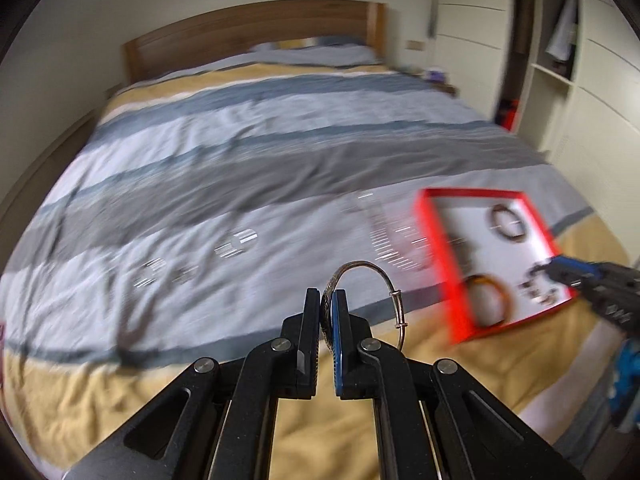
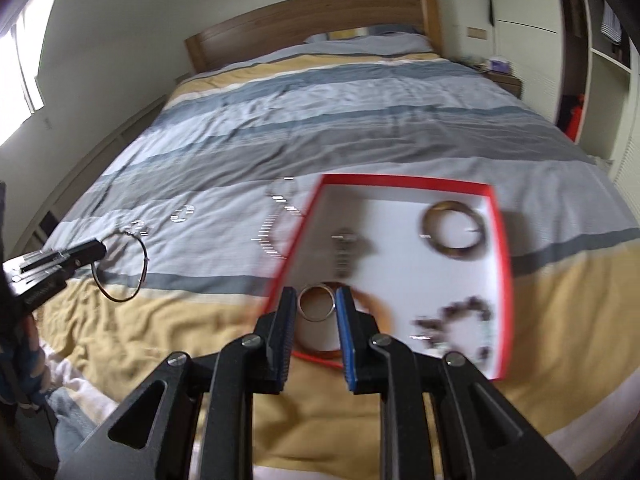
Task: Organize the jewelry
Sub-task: 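Carry the hoop into the red box with the left tool while the right tool releases the ring there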
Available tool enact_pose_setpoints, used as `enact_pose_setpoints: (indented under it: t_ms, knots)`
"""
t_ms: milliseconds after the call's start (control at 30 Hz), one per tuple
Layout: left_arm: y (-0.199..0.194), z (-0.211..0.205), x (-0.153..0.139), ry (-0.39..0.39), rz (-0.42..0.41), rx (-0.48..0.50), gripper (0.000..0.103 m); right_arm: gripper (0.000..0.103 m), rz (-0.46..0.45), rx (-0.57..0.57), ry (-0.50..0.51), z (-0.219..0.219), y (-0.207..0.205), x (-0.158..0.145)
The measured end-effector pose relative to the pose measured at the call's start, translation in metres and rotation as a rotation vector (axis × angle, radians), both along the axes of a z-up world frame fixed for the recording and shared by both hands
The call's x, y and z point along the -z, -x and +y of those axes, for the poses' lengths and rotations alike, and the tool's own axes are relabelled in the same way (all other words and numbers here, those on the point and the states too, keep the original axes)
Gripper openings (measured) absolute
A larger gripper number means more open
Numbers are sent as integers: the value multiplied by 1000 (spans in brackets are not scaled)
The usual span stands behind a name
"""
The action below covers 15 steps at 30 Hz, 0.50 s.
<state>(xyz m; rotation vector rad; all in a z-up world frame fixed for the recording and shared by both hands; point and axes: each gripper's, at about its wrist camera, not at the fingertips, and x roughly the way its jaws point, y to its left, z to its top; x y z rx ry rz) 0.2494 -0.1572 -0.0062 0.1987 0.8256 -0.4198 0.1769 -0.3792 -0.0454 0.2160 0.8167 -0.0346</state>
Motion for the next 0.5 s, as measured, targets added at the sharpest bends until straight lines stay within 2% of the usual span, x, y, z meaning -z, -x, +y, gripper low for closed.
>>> enact_pose_setpoints:
  t_ms: [100, 267, 367, 500]
  knots:
    - [-1, -51, 2, 22, 9, 79, 5, 19, 24, 21, 23, -23, -7, 7]
    - [-4, -120, 25, 21, 49, 186, 5, 19, 64, 51, 40, -53, -22, 22]
    - [-8, -145, 45, 0, 82, 226, 5, 19, 83, 63, 38, -64, -31, 31]
    - [-12, -158, 70, -26, 126, 232, 6, 19, 116, 64, 39, -70, -41, 45]
